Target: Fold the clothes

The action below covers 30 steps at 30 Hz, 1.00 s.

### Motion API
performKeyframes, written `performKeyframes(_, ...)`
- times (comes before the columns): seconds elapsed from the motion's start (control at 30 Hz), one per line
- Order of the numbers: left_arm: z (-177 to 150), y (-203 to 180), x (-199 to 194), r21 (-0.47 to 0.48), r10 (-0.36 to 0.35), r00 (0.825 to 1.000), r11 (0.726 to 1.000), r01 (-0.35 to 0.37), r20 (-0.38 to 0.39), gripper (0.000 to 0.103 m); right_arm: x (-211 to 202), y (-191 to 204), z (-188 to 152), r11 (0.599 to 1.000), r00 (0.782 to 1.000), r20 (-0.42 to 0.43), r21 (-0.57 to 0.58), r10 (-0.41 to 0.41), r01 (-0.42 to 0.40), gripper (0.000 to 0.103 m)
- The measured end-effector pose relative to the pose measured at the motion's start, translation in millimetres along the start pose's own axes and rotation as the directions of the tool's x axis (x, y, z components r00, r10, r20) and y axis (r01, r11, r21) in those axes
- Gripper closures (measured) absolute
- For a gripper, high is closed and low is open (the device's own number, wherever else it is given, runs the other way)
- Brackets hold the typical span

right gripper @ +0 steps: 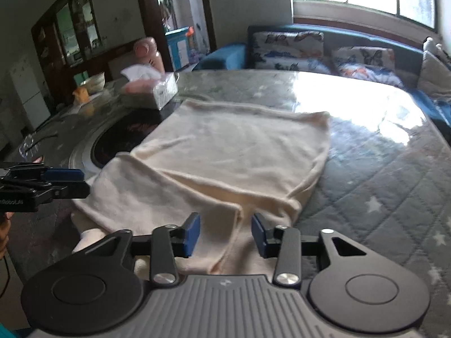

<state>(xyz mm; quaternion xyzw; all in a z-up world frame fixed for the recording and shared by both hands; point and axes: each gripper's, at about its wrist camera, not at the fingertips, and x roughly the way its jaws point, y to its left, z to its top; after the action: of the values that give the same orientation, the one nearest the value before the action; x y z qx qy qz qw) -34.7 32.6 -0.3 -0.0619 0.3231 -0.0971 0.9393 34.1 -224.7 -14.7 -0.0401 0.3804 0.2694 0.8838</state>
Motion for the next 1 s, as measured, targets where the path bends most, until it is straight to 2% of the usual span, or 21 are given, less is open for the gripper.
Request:
performKeyframes(0.03,-2.9,1.0,-1.2,0.003,0.006,1.000,1.000,-0.006,0.001,0.055,4.1,2.2,-0.6,1.000,1.000,-0.007,-0.005,-0.001,0.001,0.066)
performKeyframes(0.1,-7.0,1.6,-3.4,0.013,0.013,1.000,1.000,-0.013,0.006,0.053,9.0,5.5,-1.0,1.000,1.000,-0.016,-0.018,-0.009,0.009,0.077)
performKeyframes(0.27,-10.7,4.9,-3.7,0.019,0.030,0.999,0.999,-0.030,0.012,0.052,8.7,8.0,1.3,0.998,0.999,-0.016,-0.045,-0.035,0.034,0.093)
performKeyframes(0.43,-15.5,11.1,-4.1,0.011,0.033,0.999,0.999,-0.033,-0.004,0.052,-1.2,12.2,7.1,0.994,0.997,0.022,-0.086,-0.070,0.072,0.096)
performKeyframes(0.57,-17.9,11.9,-2.1,0.012,0.028,1.000,1.000,-0.028,-0.013,0.052,-8.7,17.7,14.5,0.982,0.989,0.056,-0.123,-0.138,0.144,0.096)
performKeyframes(0.7,-20.6,11.6,0.7,0.023,0.030,0.999,0.999,-0.029,-0.028,0.052,4.7,12.4,10.6,0.985,0.991,0.000,-0.113,-0.135,0.134,0.093)
performKeyframes(0.8,-18.0,13.0,-2.4,0.028,0.028,0.999,0.999,-0.027,-0.029,0.052,7.3,9.1,5.9,0.984,0.989,-0.008,-0.110,-0.145,0.143,0.090)
performKeyframes(1.0,2.9,11.4,-11.2,0.056,0.013,1.000,0.998,-0.014,0.018,0.052,-11.6,6.5,17.9,0.986,0.990,0.070,-0.104,-0.120,0.127,0.090)
